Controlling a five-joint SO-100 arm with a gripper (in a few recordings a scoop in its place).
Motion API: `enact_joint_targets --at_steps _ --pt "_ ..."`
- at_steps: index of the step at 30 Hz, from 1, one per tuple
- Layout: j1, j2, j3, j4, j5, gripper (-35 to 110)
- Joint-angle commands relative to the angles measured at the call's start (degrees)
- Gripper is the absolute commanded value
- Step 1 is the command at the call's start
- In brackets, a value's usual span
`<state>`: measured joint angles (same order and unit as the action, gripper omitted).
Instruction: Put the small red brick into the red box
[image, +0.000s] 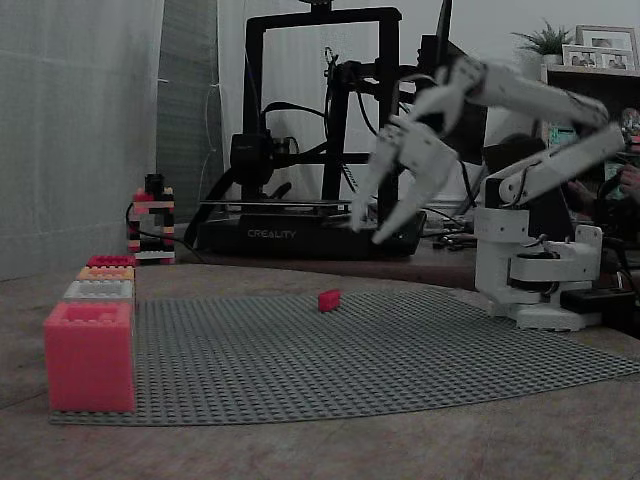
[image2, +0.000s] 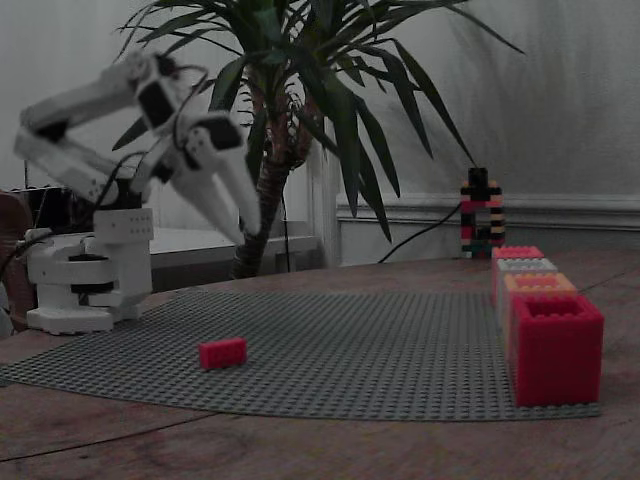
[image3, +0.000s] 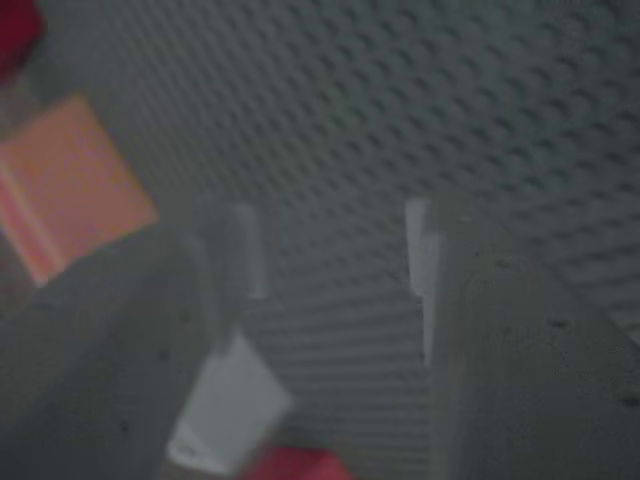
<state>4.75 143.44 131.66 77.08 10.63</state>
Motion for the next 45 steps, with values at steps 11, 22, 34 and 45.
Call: enact_joint_targets --at_steps 11,22,34,45 --pt "11.25 -39.38 -27.86 6.77 -6.68 23" --pt "19.78 -48.34 -32.26 6.77 -14.59 24" --pt "24.52 -48.87 -29.62 5.80 -22.41 23" --pt "24.79 -51.86 -26.72 2.72 -24.87 23"
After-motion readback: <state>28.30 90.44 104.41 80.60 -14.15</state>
